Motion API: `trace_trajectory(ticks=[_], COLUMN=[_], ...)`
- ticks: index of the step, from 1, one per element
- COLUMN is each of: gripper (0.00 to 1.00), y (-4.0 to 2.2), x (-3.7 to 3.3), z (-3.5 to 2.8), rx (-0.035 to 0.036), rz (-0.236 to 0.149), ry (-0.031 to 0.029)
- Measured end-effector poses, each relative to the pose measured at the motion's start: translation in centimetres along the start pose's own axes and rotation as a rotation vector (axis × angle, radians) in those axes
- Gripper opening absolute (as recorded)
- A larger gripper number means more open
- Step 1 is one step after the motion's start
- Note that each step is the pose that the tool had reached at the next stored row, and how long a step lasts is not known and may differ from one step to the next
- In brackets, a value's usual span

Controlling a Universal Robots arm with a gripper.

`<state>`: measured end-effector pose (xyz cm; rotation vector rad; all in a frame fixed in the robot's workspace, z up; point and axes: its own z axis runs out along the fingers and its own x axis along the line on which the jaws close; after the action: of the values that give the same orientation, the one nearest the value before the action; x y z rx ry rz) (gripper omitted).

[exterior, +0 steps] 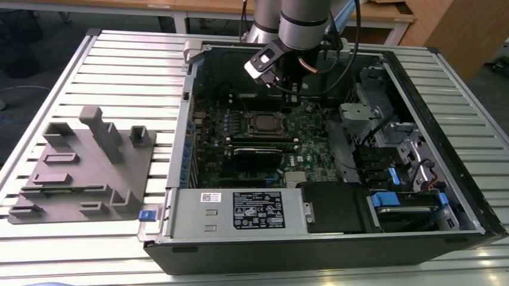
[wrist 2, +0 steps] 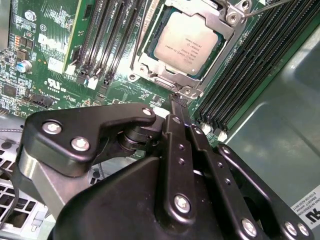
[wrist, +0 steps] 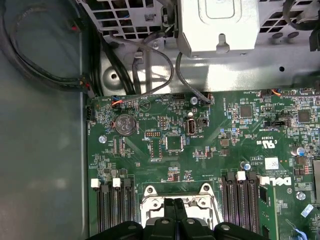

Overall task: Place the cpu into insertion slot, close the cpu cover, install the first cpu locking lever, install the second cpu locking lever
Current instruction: 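Close the cpu cover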

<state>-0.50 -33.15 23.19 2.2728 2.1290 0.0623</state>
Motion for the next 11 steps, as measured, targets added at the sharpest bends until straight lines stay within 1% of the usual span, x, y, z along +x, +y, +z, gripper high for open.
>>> trace_trajectory(ticks=[3,7,11], gripper=[0.11,0.11,0.11], y=[-0.01,-0.01,-0.01], x=[0.00,0.00,0.00], z=[0.02,0.07,0.08], rx=[0.0013,0.0069,0.0069], rz=[0.000,0.000,0.000], ry=[0.0001,-0.0006,-0.0004])
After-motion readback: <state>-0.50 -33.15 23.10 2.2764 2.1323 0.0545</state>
